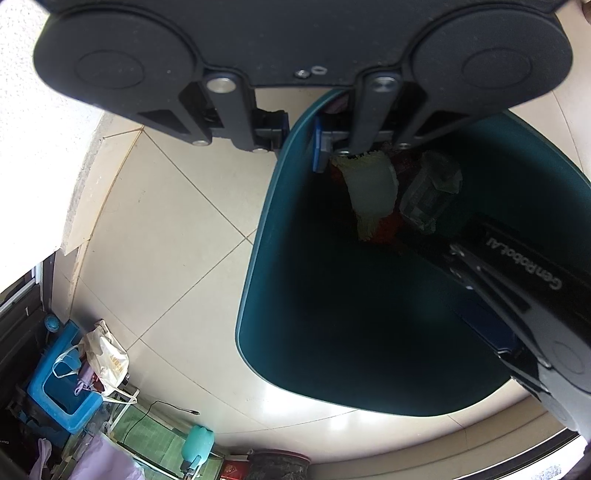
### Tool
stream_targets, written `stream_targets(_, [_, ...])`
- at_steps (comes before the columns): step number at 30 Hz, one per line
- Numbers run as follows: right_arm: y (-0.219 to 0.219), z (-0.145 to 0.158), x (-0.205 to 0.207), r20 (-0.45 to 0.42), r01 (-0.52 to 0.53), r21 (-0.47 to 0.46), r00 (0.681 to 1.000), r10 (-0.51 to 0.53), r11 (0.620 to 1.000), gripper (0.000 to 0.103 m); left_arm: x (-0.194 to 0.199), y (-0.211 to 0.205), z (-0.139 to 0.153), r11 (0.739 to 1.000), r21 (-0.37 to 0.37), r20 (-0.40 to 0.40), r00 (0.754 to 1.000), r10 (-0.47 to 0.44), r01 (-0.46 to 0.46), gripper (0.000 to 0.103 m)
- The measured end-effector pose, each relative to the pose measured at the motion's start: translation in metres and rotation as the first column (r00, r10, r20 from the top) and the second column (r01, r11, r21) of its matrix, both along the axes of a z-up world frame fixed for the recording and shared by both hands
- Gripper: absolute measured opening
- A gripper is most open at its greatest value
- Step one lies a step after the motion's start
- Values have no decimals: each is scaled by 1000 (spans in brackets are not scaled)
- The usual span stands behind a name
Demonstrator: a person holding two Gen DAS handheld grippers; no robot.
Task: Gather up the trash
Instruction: 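Return the left tool to the pile and grasp the orange foam net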
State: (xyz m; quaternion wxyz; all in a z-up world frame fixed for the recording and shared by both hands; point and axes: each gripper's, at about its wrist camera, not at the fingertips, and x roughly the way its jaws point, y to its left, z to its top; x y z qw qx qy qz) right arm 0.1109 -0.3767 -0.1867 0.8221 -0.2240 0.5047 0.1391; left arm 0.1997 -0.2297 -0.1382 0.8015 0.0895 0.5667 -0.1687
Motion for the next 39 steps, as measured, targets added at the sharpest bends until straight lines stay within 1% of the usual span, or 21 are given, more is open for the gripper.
stream_targets(3, [2,0,1,-2,5,-10,1000,-5,1000,11,2,8,14,1000,-9,27,1000,-7,7,71])
stream_targets(6, [4,-1,2,-4,11,-17,1000,-11,1000,11,-7,9,28,1000,-21,54,999,-7,8,71])
stream_targets(9, [6,-1,2,-6,14,-27,1000,-14,1000,11,-16,19,41,999,-32,81,997,-5,8,71])
stream_targets(14, [8,-2,4,-13,21,-29,1000,-22,999,11,-25,41,48,999,-49,114,993,16,-11,71])
stream_targets(16, [9,-2,5,-17,20,-32,1000,-21,999,11,-29,53,57,999,-40,138,990,40,-35,71])
stream_targets(19, [9,-2,6,-22,16,-32,1000,-17,999,11,-30,71,57,996,-46,161,983,89,-83,72])
stream_targets(22, [7,-2,8,-29,16,-25,999,-17,1000,11,-30,89,56,992,-46,182,975,126,-119,77])
stream_targets(25, [7,-2,9,-32,15,-33,999,-16,999,11,-28,110,57,987,-45,192,968,161,-156,77])
stream_targets(32, [11,-4,10,-37,32,-47,999,-34,998,11,-17,158,45,969,-53,154,957,247,-241,77])
stream_targets(36, [12,-4,13,-41,49,-44,998,-51,998,11,-14,194,29,953,-45,125,944,304,-301,77])
stream_targets(39, [11,-4,14,-44,63,-38,997,-64,997,11,-12,222,11,938,-27,88,934,347,-346,77])
